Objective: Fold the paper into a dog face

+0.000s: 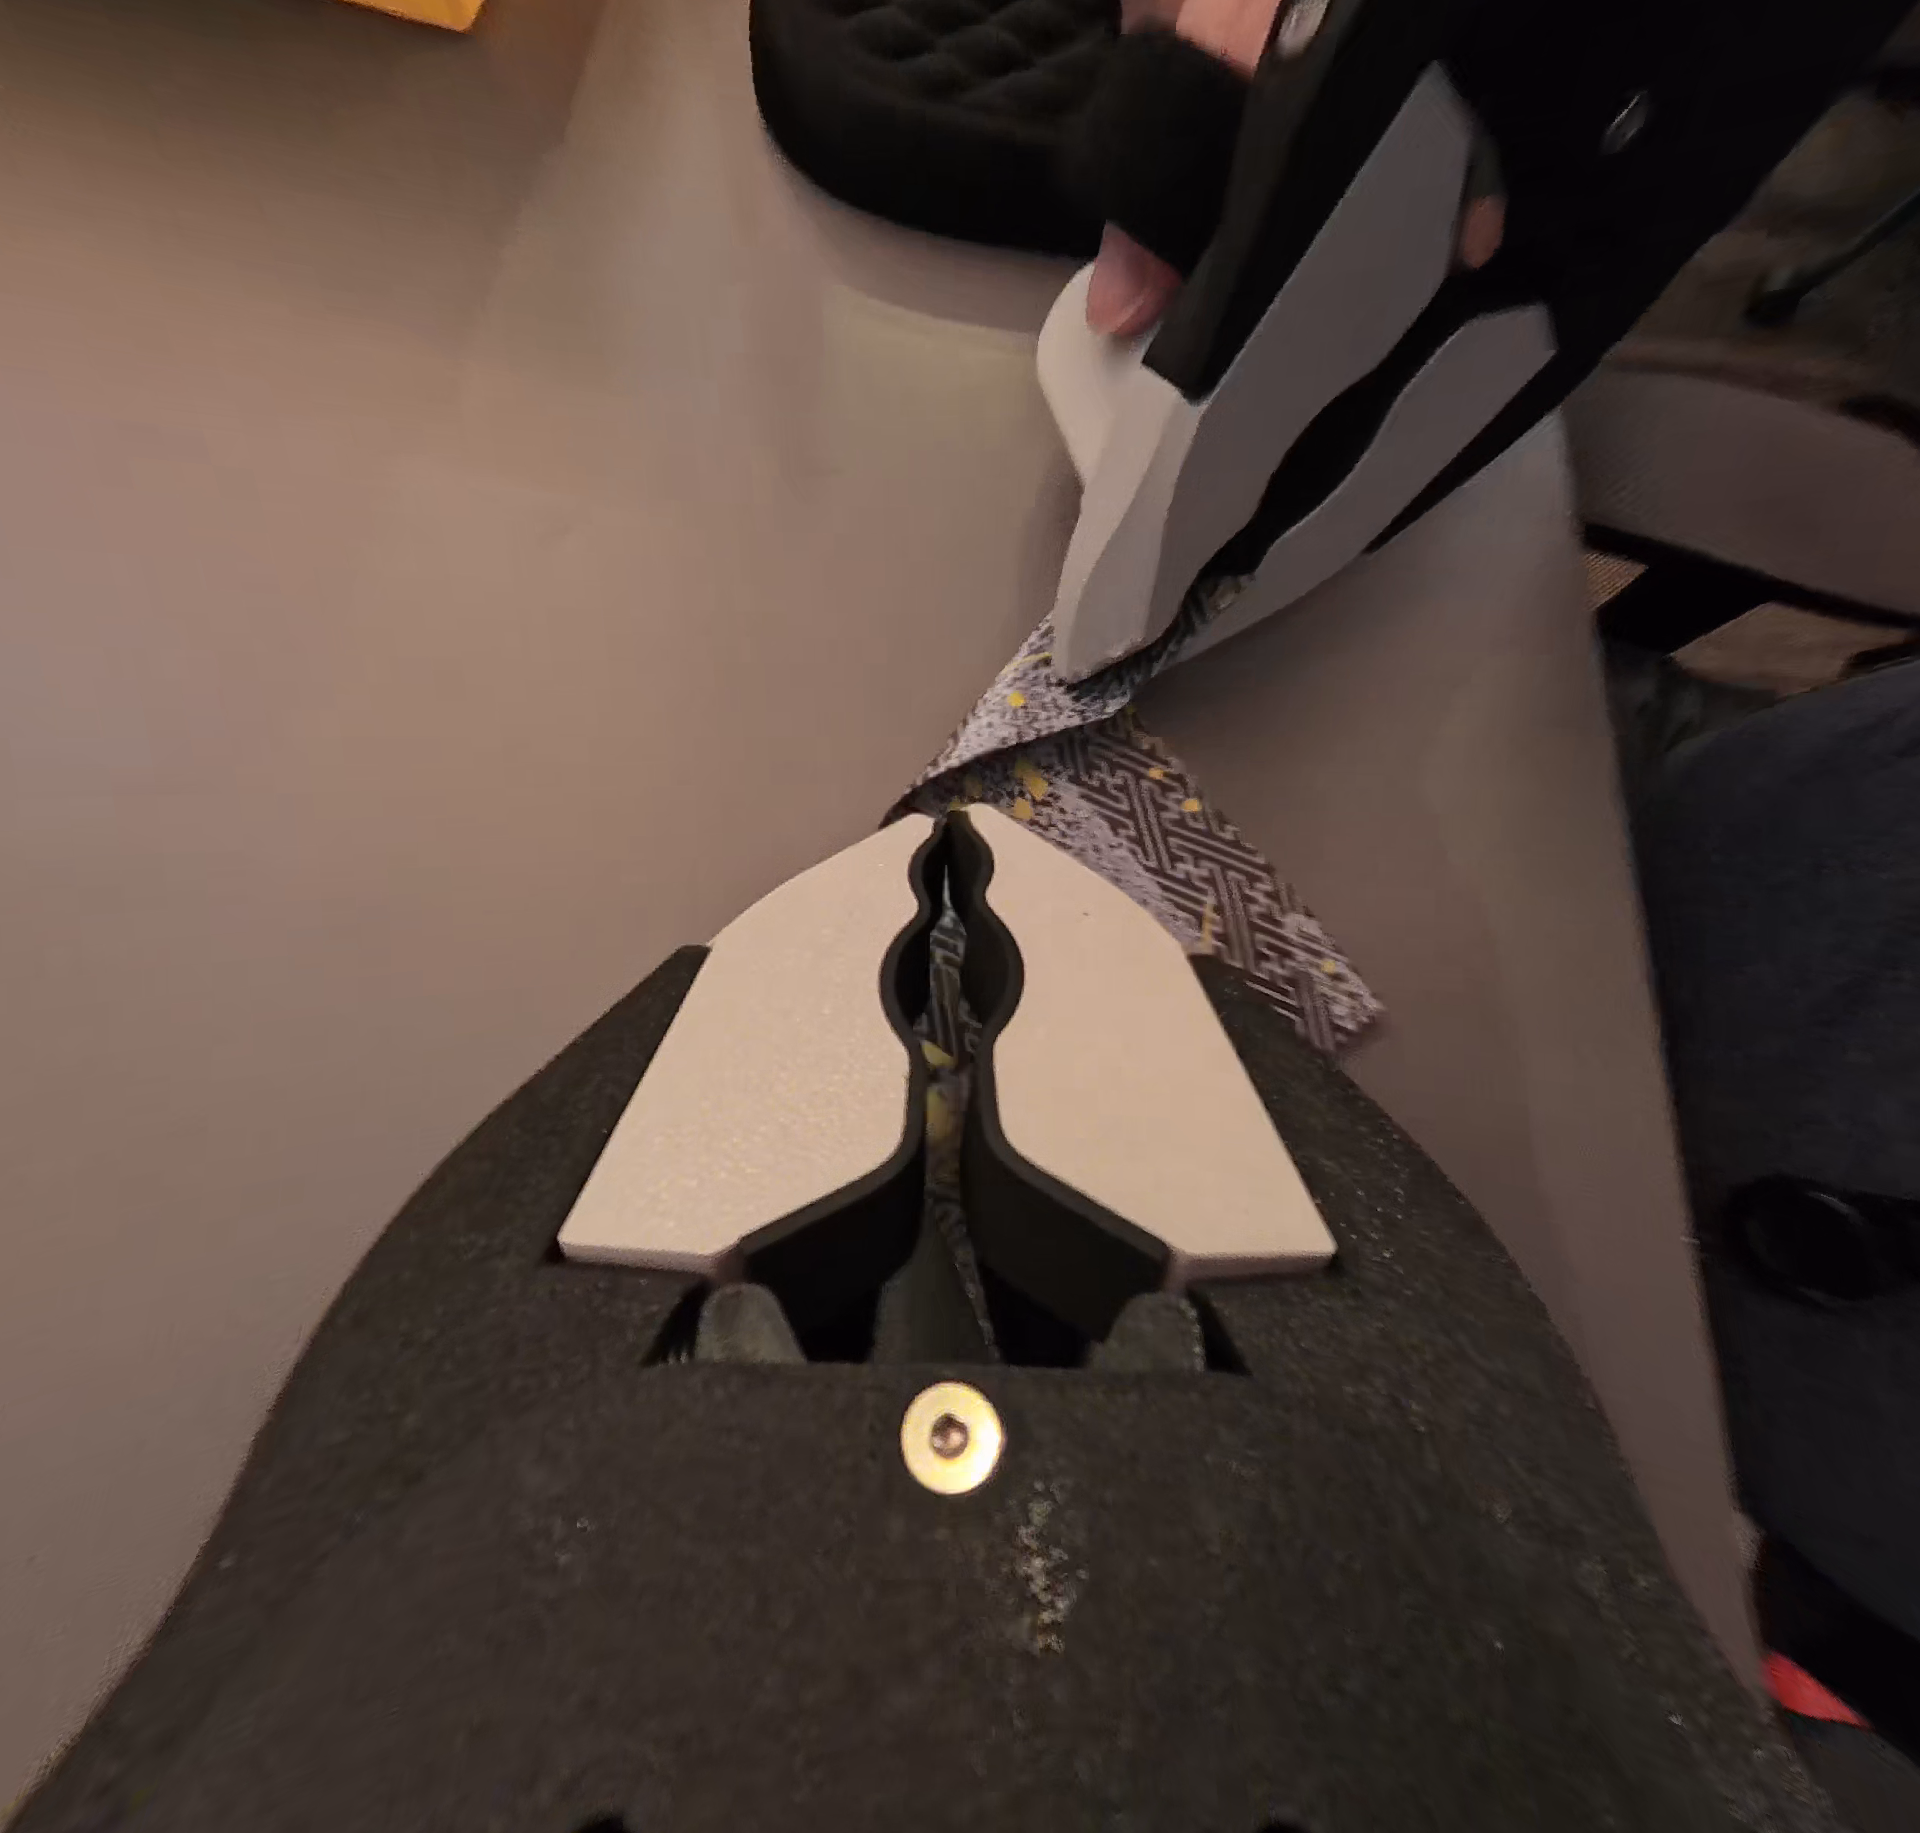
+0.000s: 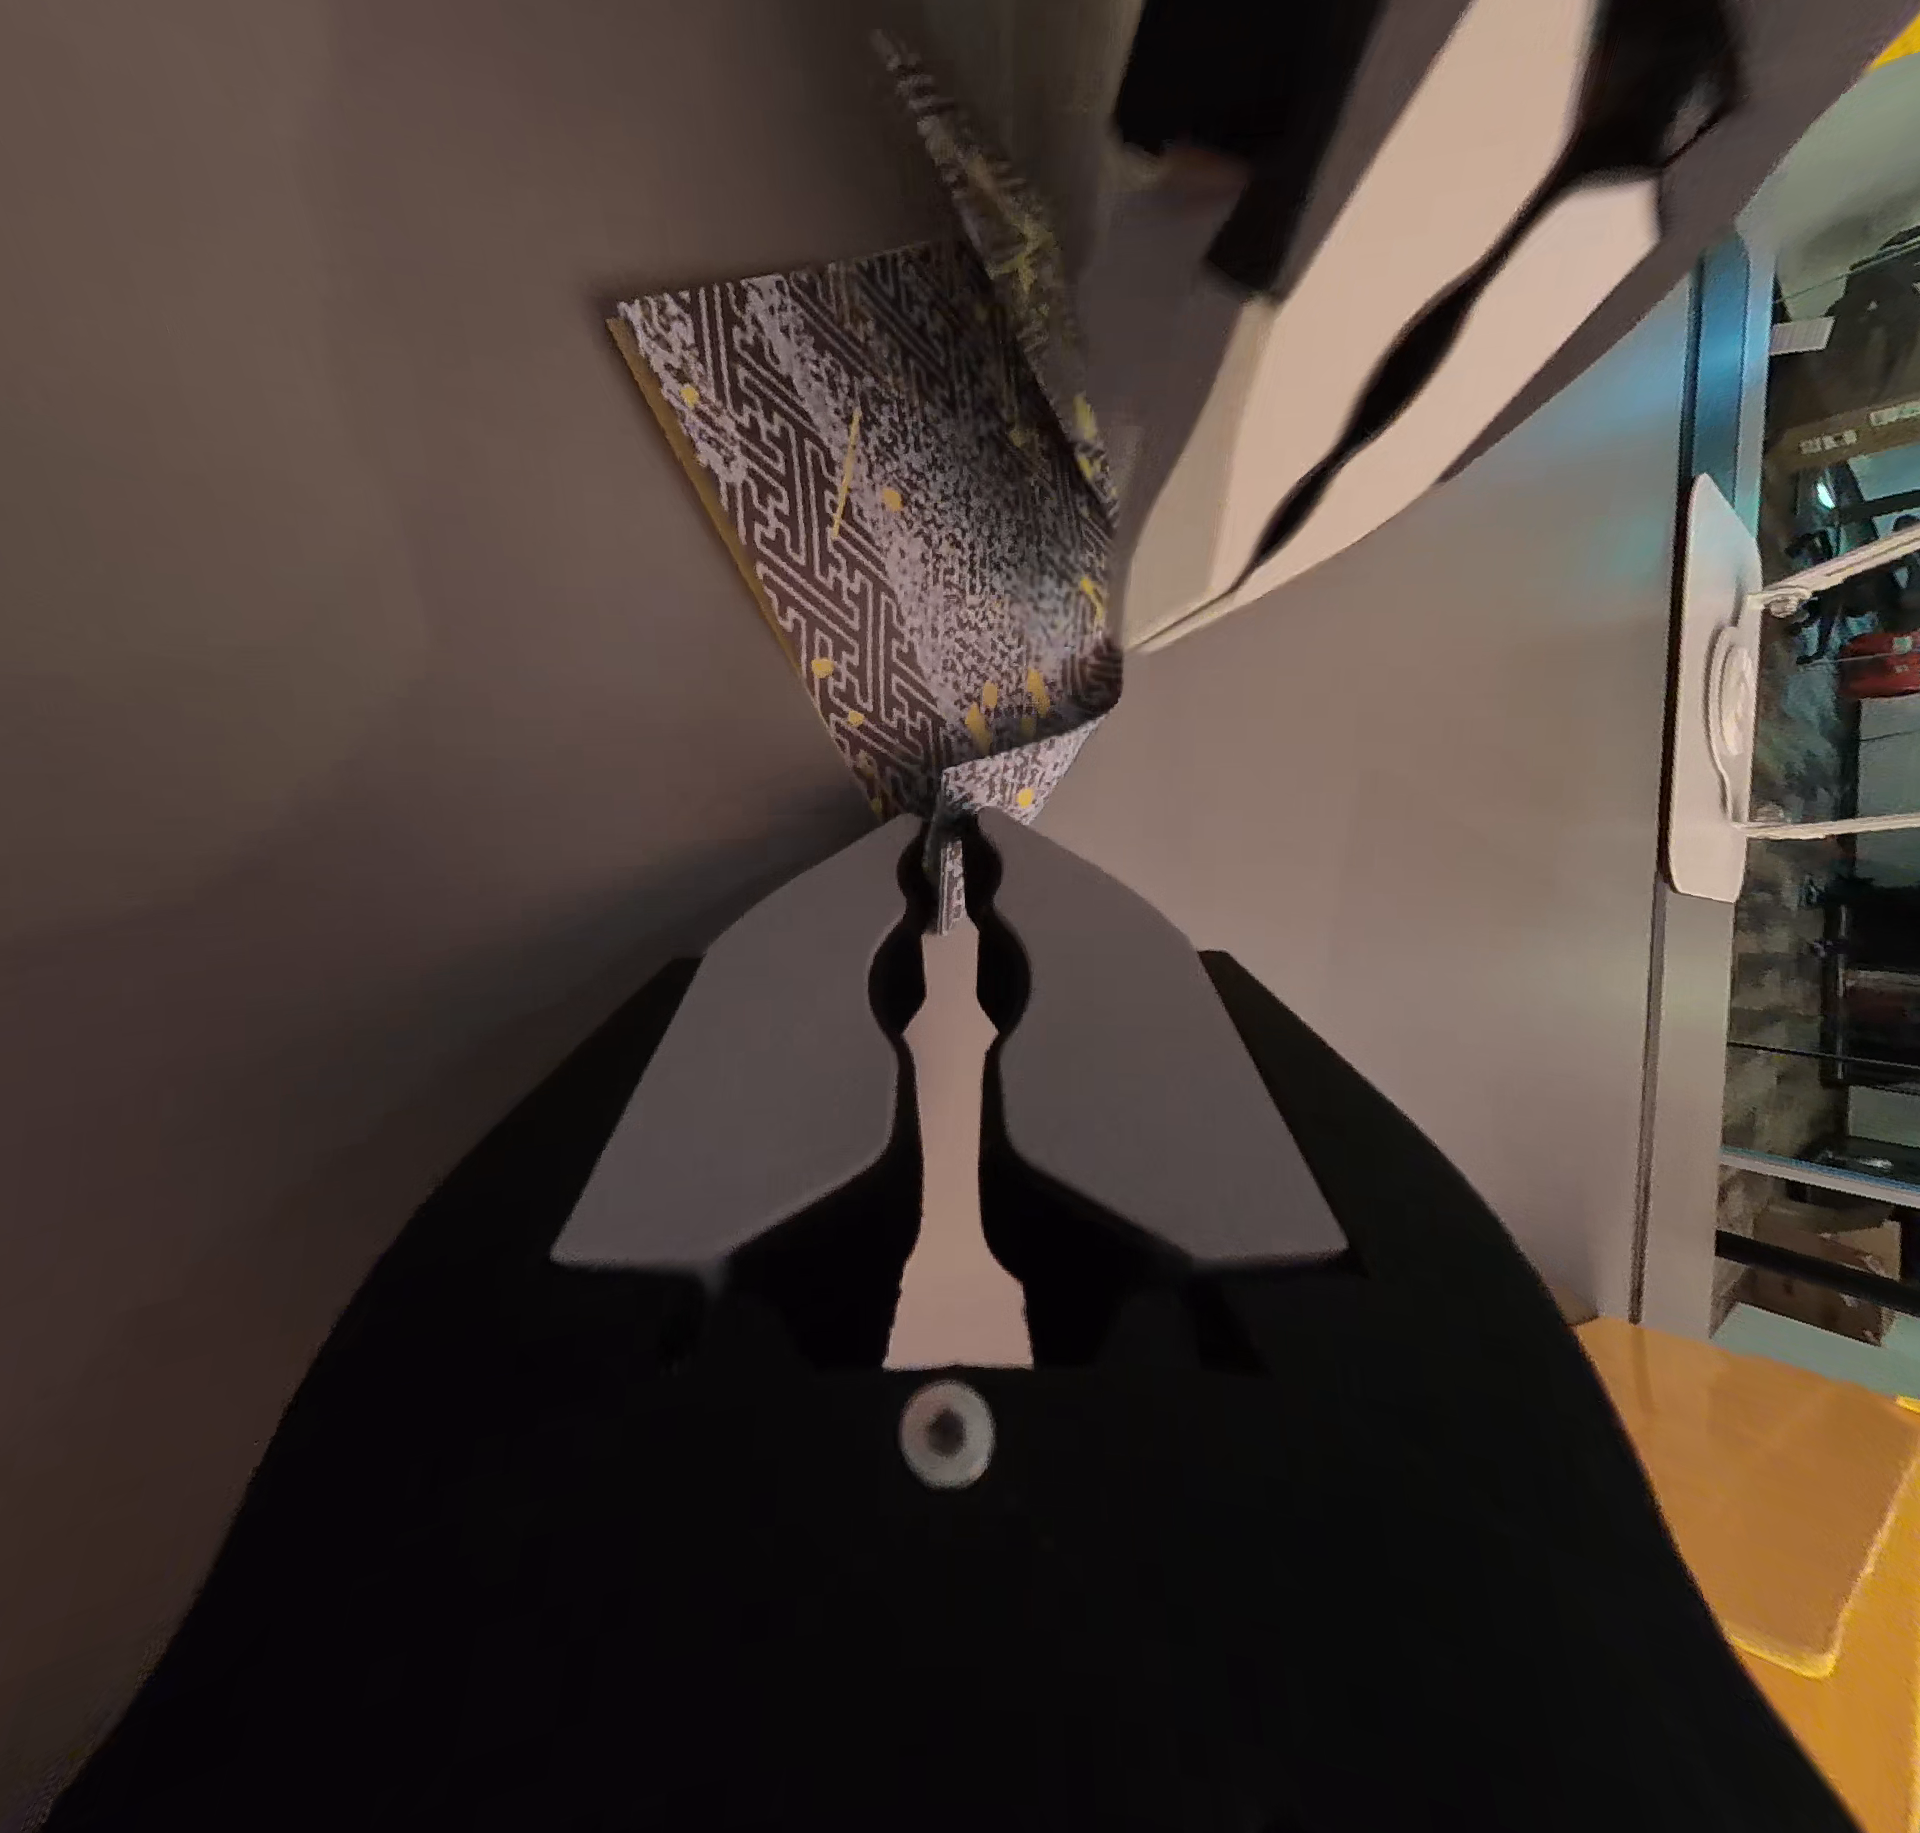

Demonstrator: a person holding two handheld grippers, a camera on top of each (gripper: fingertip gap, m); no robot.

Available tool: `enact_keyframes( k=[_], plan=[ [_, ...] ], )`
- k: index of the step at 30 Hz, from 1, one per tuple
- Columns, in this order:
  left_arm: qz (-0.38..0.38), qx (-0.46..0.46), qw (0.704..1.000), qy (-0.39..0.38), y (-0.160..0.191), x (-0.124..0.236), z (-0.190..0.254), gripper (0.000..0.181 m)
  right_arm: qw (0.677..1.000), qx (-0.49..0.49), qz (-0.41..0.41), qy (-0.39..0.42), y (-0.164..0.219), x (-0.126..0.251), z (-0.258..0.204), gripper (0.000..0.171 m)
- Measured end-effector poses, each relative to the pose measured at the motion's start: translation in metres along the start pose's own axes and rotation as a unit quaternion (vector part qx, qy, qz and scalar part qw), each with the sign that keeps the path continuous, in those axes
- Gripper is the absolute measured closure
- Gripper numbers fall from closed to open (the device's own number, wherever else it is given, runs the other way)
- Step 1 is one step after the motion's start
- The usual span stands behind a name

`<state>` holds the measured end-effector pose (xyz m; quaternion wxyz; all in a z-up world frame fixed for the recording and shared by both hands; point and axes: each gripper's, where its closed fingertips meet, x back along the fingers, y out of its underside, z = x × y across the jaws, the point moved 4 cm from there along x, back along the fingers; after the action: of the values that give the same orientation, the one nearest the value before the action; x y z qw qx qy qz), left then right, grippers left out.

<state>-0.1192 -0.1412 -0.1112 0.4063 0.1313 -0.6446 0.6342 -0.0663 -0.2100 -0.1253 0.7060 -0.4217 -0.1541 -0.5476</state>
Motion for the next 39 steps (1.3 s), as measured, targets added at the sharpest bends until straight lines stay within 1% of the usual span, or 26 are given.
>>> enact_keyframes(
  k=[2, 4, 6, 9, 11, 13, 16, 22, 24, 28, 33, 37, 39],
  plan=[
    [0.004, 0.011, 1.0, 0.015, -0.001, 0.02, 0.002, 0.181, 1.0, 0.009, -0.008, 0.001, 0.0, -0.001, 0.001, 0.165],
    [0.0, -0.008, 1.0, -0.002, 0.001, 0.038, -0.001, 0.181, 1.0, 0.011, -0.011, -0.001, 0.0, -0.001, 0.001, 0.165],
    [-0.008, -0.033, 0.999, 0.001, 0.007, 0.048, 0.001, 0.181, 1.0, 0.01, -0.012, -0.004, -0.001, -0.002, 0.002, 0.165],
    [-0.057, -0.072, 0.996, 0.004, 0.028, 0.035, 0.007, 0.181, 1.0, 0.013, -0.017, -0.008, 0.0, -0.002, 0.002, 0.165],
    [-0.08, -0.081, 0.994, 0.003, 0.04, 0.023, 0.011, 0.181, 0.999, 0.018, -0.025, -0.011, -0.001, -0.002, 0.002, 0.165],
    [-0.059, -0.072, 0.996, 0.004, 0.038, 0.02, 0.012, 0.181, 0.999, 0.023, -0.03, -0.014, -0.001, -0.002, 0.002, 0.165],
    [-0.051, -0.047, 0.998, 0.007, 0.039, 0.017, 0.011, 0.181, 0.999, 0.029, -0.029, -0.023, -0.003, -0.002, 0.001, 0.164],
    [-0.037, -0.032, 0.999, 0.001, 0.04, 0.017, 0.011, 0.181, 0.997, 0.058, -0.037, -0.031, -0.006, 0.0, -0.003, 0.163],
    [-0.038, -0.026, 0.999, 0.002, 0.04, 0.017, 0.011, 0.181, 0.997, 0.038, -0.03, -0.057, -0.008, 0.001, -0.004, 0.163],
    [-0.04, -0.027, 0.999, -0.003, 0.039, 0.017, 0.011, 0.181, 0.99, -0.047, -0.014, -0.129, -0.006, 0.001, -0.001, 0.159],
    [-0.039, -0.024, 0.999, -0.002, 0.039, 0.017, 0.011, 0.181, 0.961, -0.145, 0.007, -0.237, -0.002, 0.0, -0.001, 0.145],
    [-0.037, -0.021, 0.999, 0.002, 0.04, 0.018, 0.011, 0.181, 0.943, -0.174, 0.024, -0.282, -0.002, 0.001, -0.002, 0.135],
    [-0.035, -0.018, 0.999, 0.003, 0.04, 0.018, 0.011, 0.181, 0.945, -0.166, 0.028, -0.282, -0.002, 0.002, -0.004, 0.132]
  ],
)
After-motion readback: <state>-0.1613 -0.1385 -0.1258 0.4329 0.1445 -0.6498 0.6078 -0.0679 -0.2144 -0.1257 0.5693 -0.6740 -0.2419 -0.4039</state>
